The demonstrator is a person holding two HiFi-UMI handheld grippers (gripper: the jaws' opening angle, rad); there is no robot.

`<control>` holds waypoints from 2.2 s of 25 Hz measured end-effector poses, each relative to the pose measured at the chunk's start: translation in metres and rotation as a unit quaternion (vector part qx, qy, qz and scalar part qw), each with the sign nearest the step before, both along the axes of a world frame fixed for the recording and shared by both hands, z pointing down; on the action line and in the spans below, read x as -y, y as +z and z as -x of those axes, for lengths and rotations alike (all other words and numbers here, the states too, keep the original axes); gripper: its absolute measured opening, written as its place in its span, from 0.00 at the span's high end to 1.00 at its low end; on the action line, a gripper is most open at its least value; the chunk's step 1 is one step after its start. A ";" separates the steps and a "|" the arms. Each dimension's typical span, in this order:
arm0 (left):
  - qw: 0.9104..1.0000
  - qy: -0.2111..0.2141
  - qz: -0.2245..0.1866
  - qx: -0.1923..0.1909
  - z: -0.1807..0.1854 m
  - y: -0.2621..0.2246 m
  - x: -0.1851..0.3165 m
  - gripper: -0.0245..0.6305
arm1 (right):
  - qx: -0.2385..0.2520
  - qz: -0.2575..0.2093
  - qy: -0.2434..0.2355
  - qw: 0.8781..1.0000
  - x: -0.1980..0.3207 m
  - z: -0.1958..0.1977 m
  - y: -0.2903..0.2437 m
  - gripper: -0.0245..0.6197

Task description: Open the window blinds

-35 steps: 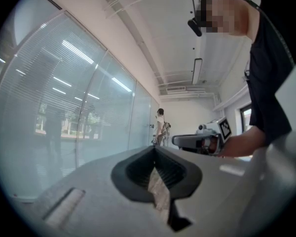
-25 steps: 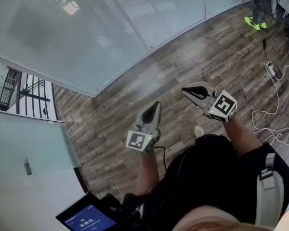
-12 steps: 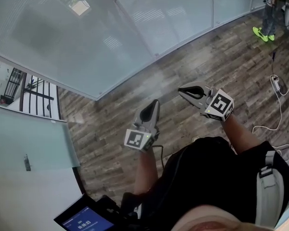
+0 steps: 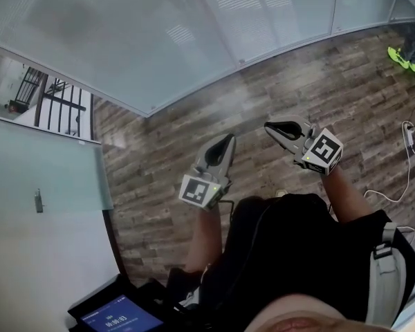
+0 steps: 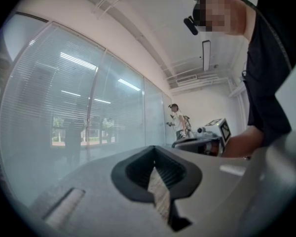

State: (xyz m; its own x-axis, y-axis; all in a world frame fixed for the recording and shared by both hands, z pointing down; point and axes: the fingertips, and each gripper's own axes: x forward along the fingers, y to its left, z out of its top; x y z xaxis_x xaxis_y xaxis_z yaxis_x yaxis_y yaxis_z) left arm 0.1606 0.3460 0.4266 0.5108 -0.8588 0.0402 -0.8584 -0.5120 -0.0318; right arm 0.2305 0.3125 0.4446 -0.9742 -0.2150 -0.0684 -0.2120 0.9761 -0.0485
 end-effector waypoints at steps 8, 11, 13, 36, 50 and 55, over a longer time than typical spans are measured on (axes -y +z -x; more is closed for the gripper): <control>1.000 -0.009 0.000 0.006 0.008 0.004 0.002 0.96 | 0.006 0.001 -0.001 1.000 0.006 0.001 0.001 0.95; 1.000 -0.001 -0.003 0.002 0.009 0.004 0.011 0.96 | 0.002 0.001 0.008 1.000 0.013 -0.001 0.003 0.95; 1.000 0.007 -0.003 -0.005 0.008 0.006 0.019 0.96 | -0.001 0.002 0.020 1.000 0.021 -0.003 0.003 0.95; 0.994 0.102 -0.018 -0.019 0.082 0.003 0.139 0.96 | -0.024 -0.027 0.072 0.997 0.123 0.084 -0.007 0.95; 0.995 0.089 -0.022 -0.043 0.165 0.013 0.195 0.96 | -0.038 -0.034 0.108 0.993 0.183 0.153 -0.010 0.95; 0.994 0.095 -0.025 -0.051 0.185 0.020 0.203 0.96 | -0.048 -0.047 0.110 0.992 0.194 0.178 -0.007 0.95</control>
